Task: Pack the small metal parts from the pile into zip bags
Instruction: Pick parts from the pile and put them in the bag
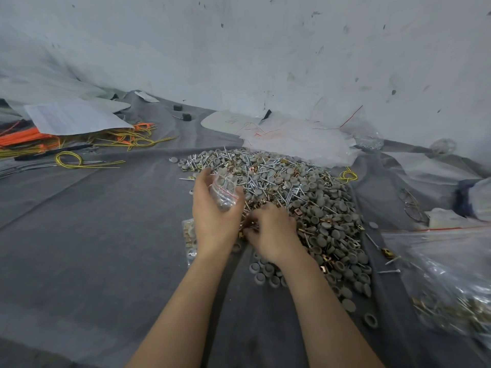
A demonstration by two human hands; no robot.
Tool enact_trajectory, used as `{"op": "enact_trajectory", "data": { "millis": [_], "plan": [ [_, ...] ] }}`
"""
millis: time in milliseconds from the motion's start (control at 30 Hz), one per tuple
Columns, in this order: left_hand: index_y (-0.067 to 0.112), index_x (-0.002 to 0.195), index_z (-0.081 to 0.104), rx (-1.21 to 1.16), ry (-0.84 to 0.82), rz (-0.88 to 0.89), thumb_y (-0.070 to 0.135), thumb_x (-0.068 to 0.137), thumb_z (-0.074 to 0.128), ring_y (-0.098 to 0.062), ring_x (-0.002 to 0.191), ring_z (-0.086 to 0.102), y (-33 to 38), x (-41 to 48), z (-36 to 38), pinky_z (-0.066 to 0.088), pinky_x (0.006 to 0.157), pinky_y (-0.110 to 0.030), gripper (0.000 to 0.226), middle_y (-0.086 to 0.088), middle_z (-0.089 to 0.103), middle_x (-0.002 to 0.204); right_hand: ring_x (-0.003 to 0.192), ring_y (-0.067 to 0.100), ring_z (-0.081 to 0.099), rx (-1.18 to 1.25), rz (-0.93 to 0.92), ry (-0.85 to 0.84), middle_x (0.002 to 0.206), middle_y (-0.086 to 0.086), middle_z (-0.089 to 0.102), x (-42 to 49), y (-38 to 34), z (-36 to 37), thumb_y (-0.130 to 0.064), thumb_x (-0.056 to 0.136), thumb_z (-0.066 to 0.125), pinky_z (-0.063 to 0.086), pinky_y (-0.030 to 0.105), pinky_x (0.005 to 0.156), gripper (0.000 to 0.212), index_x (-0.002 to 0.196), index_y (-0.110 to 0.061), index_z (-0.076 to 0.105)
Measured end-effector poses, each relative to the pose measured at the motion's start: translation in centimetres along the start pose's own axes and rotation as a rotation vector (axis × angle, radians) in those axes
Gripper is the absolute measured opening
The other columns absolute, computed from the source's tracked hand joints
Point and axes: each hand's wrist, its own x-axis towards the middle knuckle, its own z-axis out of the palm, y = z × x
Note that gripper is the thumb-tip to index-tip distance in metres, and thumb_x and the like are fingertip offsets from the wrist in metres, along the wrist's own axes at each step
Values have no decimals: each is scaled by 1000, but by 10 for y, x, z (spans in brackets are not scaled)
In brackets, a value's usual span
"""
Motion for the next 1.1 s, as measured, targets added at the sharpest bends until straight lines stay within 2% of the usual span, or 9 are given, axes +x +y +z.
{"op": "enact_trajectory", "data": {
  "millis": [200,300,433,633,733,800,900,1000,1100],
  "plan": [
    [14,141,36,3,-9,8,26,86,68,-14,121,50,1,-1,1,38,95,-14,65,-3,52,132,117,30,39,-93,29,-35,122,8,45,-1,-3,4,-15,94,51,31,45,100,17,109,-15,57],
    [14,141,36,10,-13,16,26,86,68,-14,121,50,1,-2,1,35,85,-2,65,-2,52,132,115,30,40,-78,18,-4,119,8,46,-1,-3,5,-17,94,51,32,43,98,15,109,-15,55],
    [13,142,35,23,-28,24,25,85,67,-14,123,48,0,-3,2,31,80,5,66,-3,50,135,116,29,39,-119,-24,-7,118,5,49,1,-5,9,-21,94,52,32,43,96,19,112,-16,56],
    [13,142,35,42,-46,43,23,86,69,-1,119,40,-1,-3,2,25,87,6,66,1,47,136,113,29,45,-89,-21,32,116,6,53,2,-2,10,-24,95,52,36,41,95,19,111,-16,56],
    [13,143,35,85,-76,64,24,84,70,-2,120,41,-2,-4,3,27,93,-1,69,0,47,137,92,19,57,260,27,240,97,-1,59,4,-1,3,-20,95,53,48,29,80,9,101,-14,55],
    [13,144,33,147,-128,97,24,83,71,-3,120,41,-3,-5,5,30,98,-13,72,1,47,135,80,9,58,588,105,392,88,-7,57,6,-2,-6,-17,94,56,46,13,67,6,98,-17,52],
    [14,145,31,267,-236,180,19,80,74,-9,124,41,-7,-9,8,34,102,-24,78,1,46,136,77,1,60,907,125,542,87,-7,62,5,-3,-17,-16,91,61,42,4,63,11,97,-19,52],
    [14,145,30,320,-296,212,14,77,75,-17,126,41,-10,-11,8,36,105,-32,81,-2,46,135,68,-2,63,961,65,431,83,-6,67,4,-7,-17,-14,88,64,45,7,61,14,86,-24,55],
    [12,144,32,282,-284,188,14,76,77,-14,125,41,-8,-10,7,33,103,-24,82,0,46,134,78,0,63,855,37,395,84,-11,66,5,-8,-15,-18,91,61,49,12,70,6,87,-22,63]
  ]
}}
